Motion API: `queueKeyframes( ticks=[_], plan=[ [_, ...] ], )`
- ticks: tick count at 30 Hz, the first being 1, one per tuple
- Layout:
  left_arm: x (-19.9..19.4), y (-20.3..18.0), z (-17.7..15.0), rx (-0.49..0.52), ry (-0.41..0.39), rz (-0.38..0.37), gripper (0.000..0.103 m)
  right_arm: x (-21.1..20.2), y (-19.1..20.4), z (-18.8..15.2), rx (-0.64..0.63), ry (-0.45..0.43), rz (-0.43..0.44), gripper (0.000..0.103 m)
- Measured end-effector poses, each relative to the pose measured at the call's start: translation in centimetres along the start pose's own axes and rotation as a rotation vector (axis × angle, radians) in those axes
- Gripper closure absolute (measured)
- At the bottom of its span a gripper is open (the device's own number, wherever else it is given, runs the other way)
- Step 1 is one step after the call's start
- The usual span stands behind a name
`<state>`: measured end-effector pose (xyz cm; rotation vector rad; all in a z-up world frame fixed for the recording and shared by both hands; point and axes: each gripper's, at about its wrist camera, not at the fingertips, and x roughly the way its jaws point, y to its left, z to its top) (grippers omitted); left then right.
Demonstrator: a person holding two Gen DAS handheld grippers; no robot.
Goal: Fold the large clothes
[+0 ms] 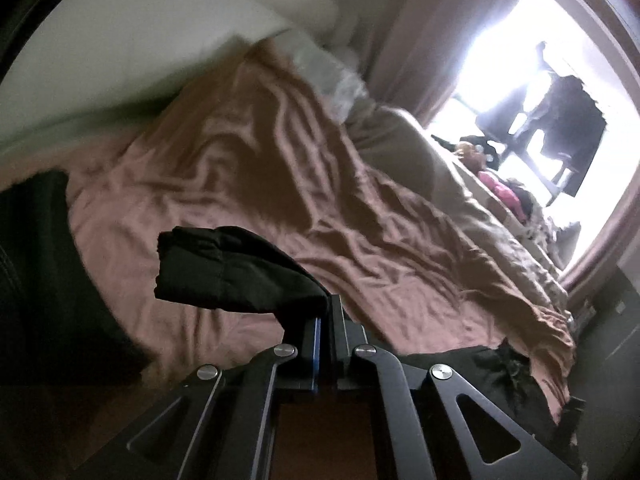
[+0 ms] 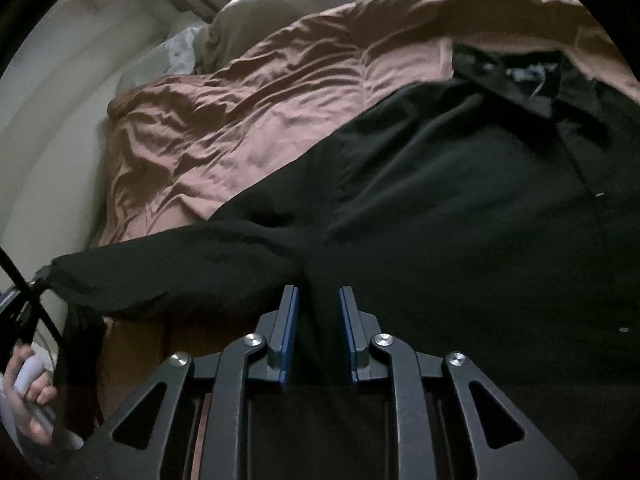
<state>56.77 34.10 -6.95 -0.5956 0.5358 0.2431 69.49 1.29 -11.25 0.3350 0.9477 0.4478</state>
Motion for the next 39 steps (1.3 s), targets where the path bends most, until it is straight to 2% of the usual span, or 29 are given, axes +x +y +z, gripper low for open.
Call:
queueKeyframes(
  ticks=[3, 5, 6, 8, 13, 18, 22, 23, 24, 25, 26, 27, 28, 35, 37, 39],
  plan=[
    [-0.9, -2.4, 1.3, 0.024, -0.021, -0.047, 0.101, 3.2, -1.4, 0.2, 0.075, 0.084, 0.033, 0.086],
    [-1.8, -4.6, 1.9, 0.058, -0.029, -0.088, 0.101, 3.1, -2.5, 0.8, 0.117, 0.099, 0.086, 0.086],
    [-2.3, -5.9, 2.2, 0.083, -0.036, -0.100, 0.101, 2.6, -2.8, 1.1, 0.111, 0.108, 0.080, 0.086],
    [-3.2, -8.2, 2.7, 0.126, -0.051, -0.130, 0.101, 0.7, -3.0, 1.4, 0.068, 0.073, 0.054, 0.086],
    [-4.4, -13.7, 3.2, 0.194, -0.077, -0.212, 0.101, -4.7, -4.3, 1.1, 0.049, 0.008, 0.097, 0.086],
    [-5.6, -19.9, 2.6, 0.267, -0.084, -0.292, 0.101, -8.9, -6.8, -0.2, 0.064, -0.024, 0.124, 0.085],
    [-6.0, -24.9, 1.4, 0.326, -0.074, -0.338, 0.101, -11.9, -9.4, -1.0, 0.081, -0.027, 0.098, 0.084],
    [-6.1, -25.8, 1.1, 0.338, -0.071, -0.346, 0.101, -12.9, -10.1, -1.2, 0.091, -0.031, 0.102, 0.082],
    [-6.1, -26.9, 0.7, 0.352, -0.068, -0.354, 0.101, -13.7, -10.9, -1.5, 0.101, -0.037, 0.106, 0.076],
    [-6.0, -28.0, 0.3, 0.365, -0.065, -0.360, 0.101, -14.6, -12.0, -1.7, 0.113, -0.049, 0.107, 0.063],
    [-5.9, -29.1, -0.1, 0.379, -0.060, -0.368, 0.101, -15.6, -12.4, -2.0, 0.121, -0.059, 0.108, 0.055],
    [-5.9, -30.3, -0.7, 0.392, -0.055, -0.376, 0.101, -16.6, -13.1, -2.2, 0.131, -0.075, 0.107, 0.041],
    [-5.6, -31.3, -1.1, 0.404, -0.048, -0.382, 0.101, -17.6, -14.0, -2.4, 0.143, -0.097, 0.113, 0.037],
    [-4.2, -38.3, -5.4, 0.487, -0.001, -0.431, 0.101, -23.2, -19.0, -4.4, 0.174, -0.173, 0.091, 0.037],
    [-3.7, -40.2, -6.8, 0.517, 0.022, -0.441, 0.101, -24.3, -20.0, -5.1, 0.176, -0.188, 0.045, 0.037],
    [-3.2, -42.0, -8.3, 0.547, 0.048, -0.448, 0.101, -25.2, -21.1, -5.6, 0.178, -0.198, 0.035, 0.037]
  ],
)
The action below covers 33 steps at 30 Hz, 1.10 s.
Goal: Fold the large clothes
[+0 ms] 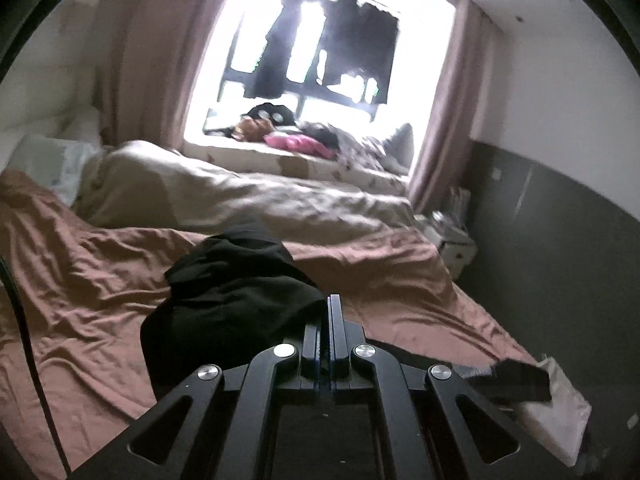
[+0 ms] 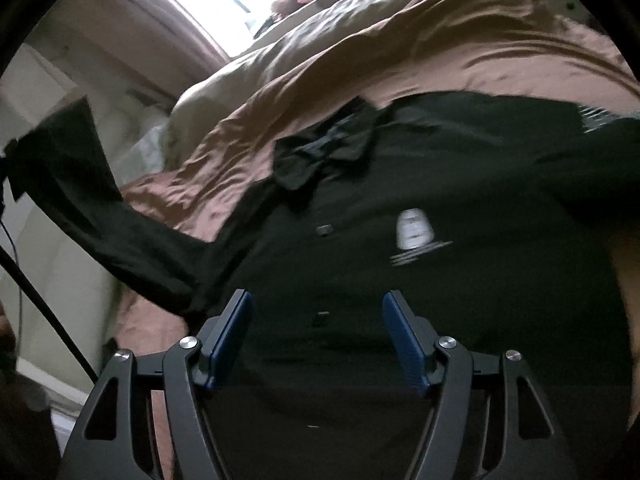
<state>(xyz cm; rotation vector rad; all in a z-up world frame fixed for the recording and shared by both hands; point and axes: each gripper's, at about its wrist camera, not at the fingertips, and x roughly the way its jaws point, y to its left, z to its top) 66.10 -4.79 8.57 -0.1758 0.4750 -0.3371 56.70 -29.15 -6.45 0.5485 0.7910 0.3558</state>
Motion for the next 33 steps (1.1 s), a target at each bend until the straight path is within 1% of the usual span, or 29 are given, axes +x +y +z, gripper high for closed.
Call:
queueKeyframes(
  ticks=[3, 4, 5, 6, 7, 8, 9, 10, 12, 14, 16, 20, 23, 30, 31, 32, 33],
  plan=[
    [2.9, -2.9, -0.8, 0.036, 0.053, -0.020, 0.101, -1.3, -2.1, -0.3, 0.037, -0.002, -0.005, 0.037],
    [4.4, -4.0, -1.5, 0.057, 0.085, -0.034, 0.101, -1.9, -2.8, -0.5, 0.049, -0.002, -0.007, 0.037],
    [5.5, -4.8, -2.1, 0.078, 0.120, -0.030, 0.097, -2.3, -3.4, -0.6, 0.060, -0.001, -0.010, 0.037],
    [6.9, -5.3, -2.7, 0.094, 0.171, -0.026, 0.091, -2.9, -4.1, -0.8, 0.073, -0.002, -0.011, 0.037],
    [8.6, -5.9, -3.8, 0.097, 0.255, -0.038, 0.066, -3.4, -4.7, -0.7, 0.082, -0.004, -0.010, 0.037],
    [9.8, -6.1, -4.7, 0.086, 0.313, -0.061, 0.032, -3.5, -5.0, -0.7, 0.089, -0.006, -0.012, 0.037],
    [10.2, -6.4, -5.4, 0.082, 0.336, -0.080, 0.020, -4.0, -5.4, -0.8, 0.098, -0.009, -0.018, 0.037],
    [10.4, -6.5, -6.2, 0.087, 0.346, -0.090, 0.015, -4.1, -5.6, -0.7, 0.104, -0.011, -0.019, 0.037],
    [10.5, -6.7, -7.4, 0.110, 0.371, -0.081, 0.015, -4.3, -5.8, -0.7, 0.115, -0.013, -0.019, 0.037],
    [10.2, -5.8, -8.3, 0.097, 0.393, -0.080, 0.015, -4.5, -5.6, -0.7, 0.116, -0.014, -0.021, 0.037],
    [9.9, -5.0, -8.6, 0.088, 0.396, -0.067, 0.015, -4.7, -5.1, -0.7, 0.110, -0.016, -0.023, 0.037],
    [8.9, -2.7, -8.7, 0.080, 0.377, 0.002, 0.015, -2.8, -4.6, 0.1, 0.099, -0.014, -0.044, 0.037],
    [8.3, -0.1, -9.3, 0.064, 0.362, 0.066, 0.015, -0.4, -3.6, 1.1, 0.062, -0.002, -0.097, 0.037],
    [8.0, 6.6, -11.9, -0.012, 0.380, 0.138, 0.016, 4.7, 1.1, 2.6, -0.073, 0.046, -0.225, 0.037],
    [8.1, 7.7, -12.4, -0.029, 0.384, 0.144, 0.021, 5.7, 1.9, 2.8, -0.101, 0.054, -0.252, 0.037],
    [8.4, 8.6, -12.9, -0.041, 0.395, 0.150, 0.031, 6.5, 2.4, 2.9, -0.115, 0.059, -0.266, 0.037],
    [8.6, 9.3, -13.3, -0.049, 0.408, 0.157, 0.036, 7.4, 3.0, 3.1, -0.134, 0.065, -0.283, 0.037]
  ],
)
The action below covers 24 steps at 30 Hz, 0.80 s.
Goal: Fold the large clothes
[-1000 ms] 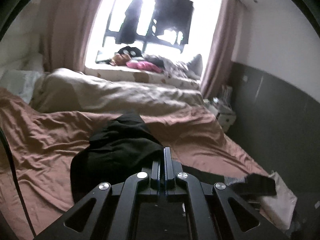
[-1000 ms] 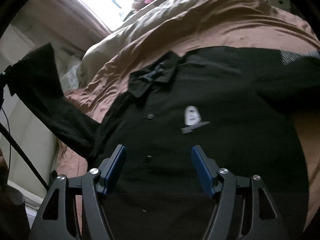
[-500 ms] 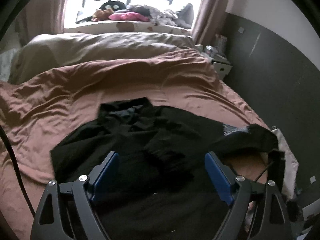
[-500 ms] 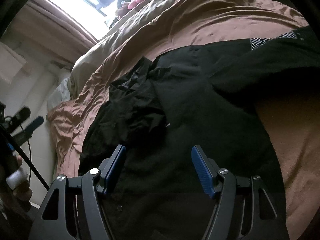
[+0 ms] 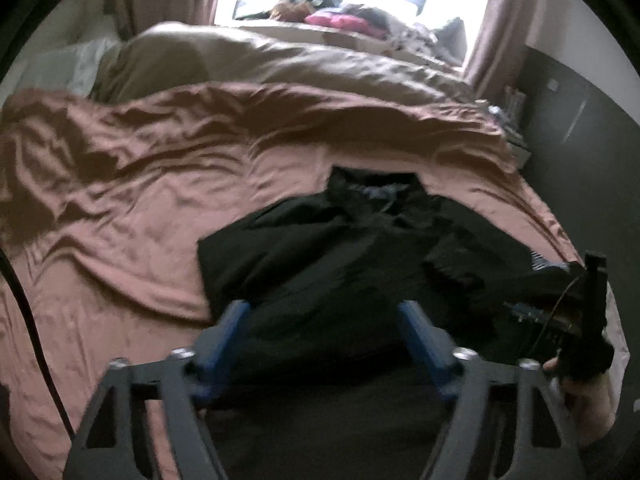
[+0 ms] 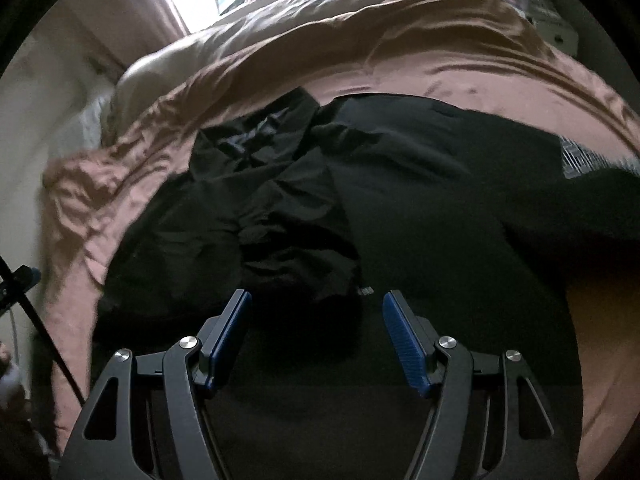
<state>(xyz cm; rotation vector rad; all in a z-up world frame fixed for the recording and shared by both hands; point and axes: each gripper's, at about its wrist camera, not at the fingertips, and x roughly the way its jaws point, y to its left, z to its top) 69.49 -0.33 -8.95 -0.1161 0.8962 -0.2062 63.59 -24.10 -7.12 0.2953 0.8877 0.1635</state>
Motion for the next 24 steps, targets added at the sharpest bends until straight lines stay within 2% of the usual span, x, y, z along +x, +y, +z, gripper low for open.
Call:
queueKeyframes(
  ticks=[2, 5, 7, 9, 12, 13, 16, 19, 21, 22, 24],
  plan=[
    [1.5, 1.9, -0.6, -0.026, 0.027, 0.019, 0.047, 1.2, 1.6, 0.5, -0.042, 0.008, -0.034, 0.037],
    [3.5, 3.9, -1.5, -0.063, 0.055, 0.038, 0.056, 3.0, 3.9, 0.9, -0.123, 0.011, -0.095, 0.037],
    [5.0, 5.1, -2.2, -0.082, 0.081, 0.043, 0.057, 4.3, 5.3, 1.0, -0.185, 0.004, -0.157, 0.037],
    [6.5, 5.8, -3.0, -0.076, 0.114, 0.061, 0.058, 5.5, 5.7, 0.9, -0.200, 0.021, -0.168, 0.037],
    [8.4, 7.0, -4.3, -0.077, 0.166, 0.128, 0.060, 6.4, 5.5, 1.0, -0.233, 0.026, -0.221, 0.037],
    [8.7, 7.4, -4.6, -0.086, 0.179, 0.161, 0.061, 6.4, 5.4, 1.2, -0.245, 0.024, -0.251, 0.037],
    [9.4, 8.9, -5.4, -0.138, 0.206, 0.138, 0.061, 5.6, 3.7, 2.3, -0.246, -0.010, -0.362, 0.037],
    [9.0, 8.9, -5.4, -0.127, 0.200, 0.158, 0.061, 3.6, 0.9, 3.4, -0.190, -0.040, -0.387, 0.037],
    [8.8, 8.4, -5.3, -0.112, 0.195, 0.180, 0.061, 1.5, -0.7, 3.8, -0.157, -0.080, -0.439, 0.037],
    [8.6, 8.2, -5.2, -0.105, 0.191, 0.191, 0.061, 0.4, -1.7, 4.0, -0.140, -0.096, -0.450, 0.037],
    [8.0, 7.7, -4.8, -0.098, 0.174, 0.202, 0.061, -1.7, -3.9, 4.2, -0.084, -0.105, -0.404, 0.037]
  ],
)
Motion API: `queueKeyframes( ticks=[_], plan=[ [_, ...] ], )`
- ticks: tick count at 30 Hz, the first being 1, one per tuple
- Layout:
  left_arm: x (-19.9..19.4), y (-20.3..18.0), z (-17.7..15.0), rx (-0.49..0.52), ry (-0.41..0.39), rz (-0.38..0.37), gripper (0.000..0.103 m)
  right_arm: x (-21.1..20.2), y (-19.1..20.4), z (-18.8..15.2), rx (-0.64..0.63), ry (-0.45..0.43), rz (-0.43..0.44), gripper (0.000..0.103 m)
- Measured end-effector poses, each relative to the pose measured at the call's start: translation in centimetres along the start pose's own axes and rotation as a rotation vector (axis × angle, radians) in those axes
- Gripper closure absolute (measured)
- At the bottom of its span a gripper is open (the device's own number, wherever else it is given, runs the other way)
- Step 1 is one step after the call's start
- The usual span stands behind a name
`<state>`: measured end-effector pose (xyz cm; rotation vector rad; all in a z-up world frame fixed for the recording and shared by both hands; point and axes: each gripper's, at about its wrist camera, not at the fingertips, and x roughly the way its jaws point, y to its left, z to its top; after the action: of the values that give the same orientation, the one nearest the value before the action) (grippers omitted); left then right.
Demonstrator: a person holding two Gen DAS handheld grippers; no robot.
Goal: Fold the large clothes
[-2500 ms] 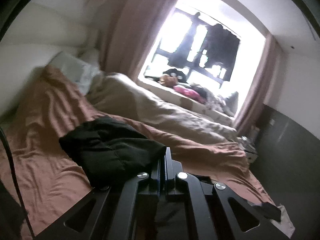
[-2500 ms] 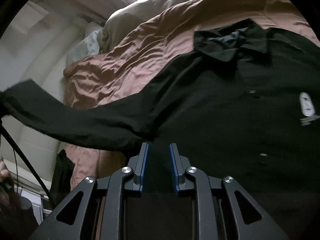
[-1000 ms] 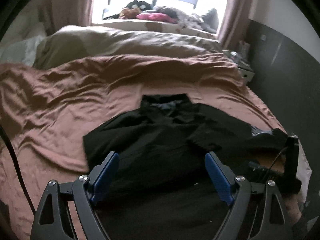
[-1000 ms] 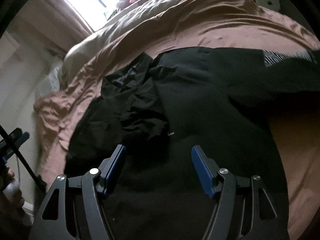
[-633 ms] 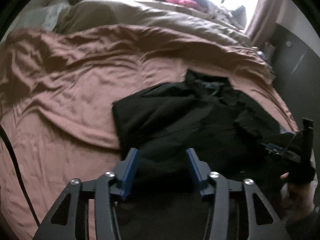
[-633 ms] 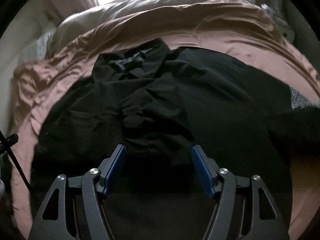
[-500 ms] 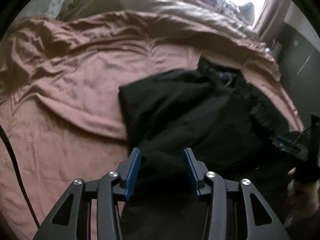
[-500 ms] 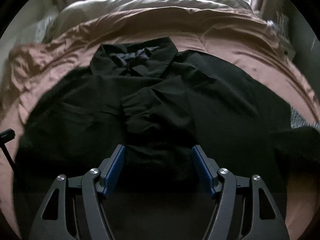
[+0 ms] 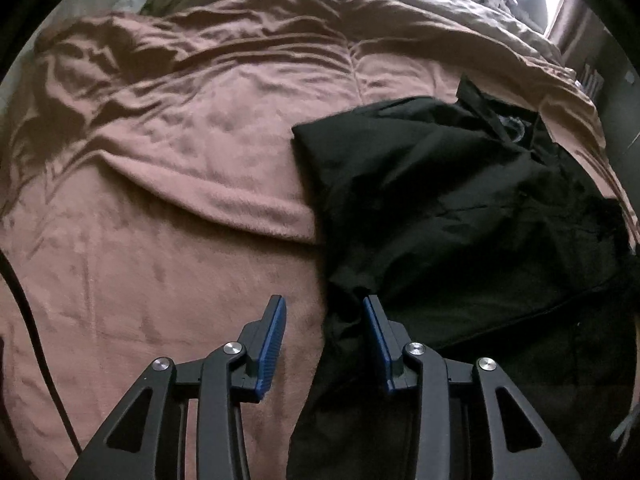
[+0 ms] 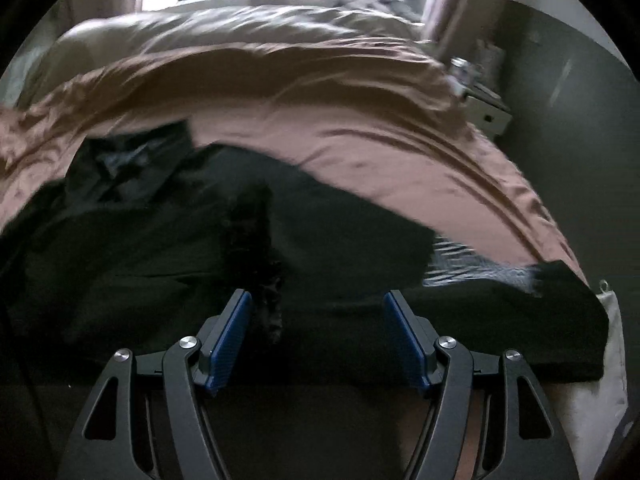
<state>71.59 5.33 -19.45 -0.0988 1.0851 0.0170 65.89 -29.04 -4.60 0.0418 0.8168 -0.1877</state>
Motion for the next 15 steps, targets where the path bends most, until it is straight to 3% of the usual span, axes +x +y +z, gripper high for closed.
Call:
queueKeyframes(
  ticks=[7, 15],
  plan=[
    [-2.1, -1.7, 0.9, 0.001, -0.054, -0.032, 0.061, -2.0, -7.9, -2.9, 0.185, 0.017, 0.134, 0.037],
    [-2.6, -5.5, 1.3, 0.046, -0.059, -0.067, 0.061, -4.1, -15.8, -6.5, 0.355, 0.019, 0.175, 0.037]
  ],
)
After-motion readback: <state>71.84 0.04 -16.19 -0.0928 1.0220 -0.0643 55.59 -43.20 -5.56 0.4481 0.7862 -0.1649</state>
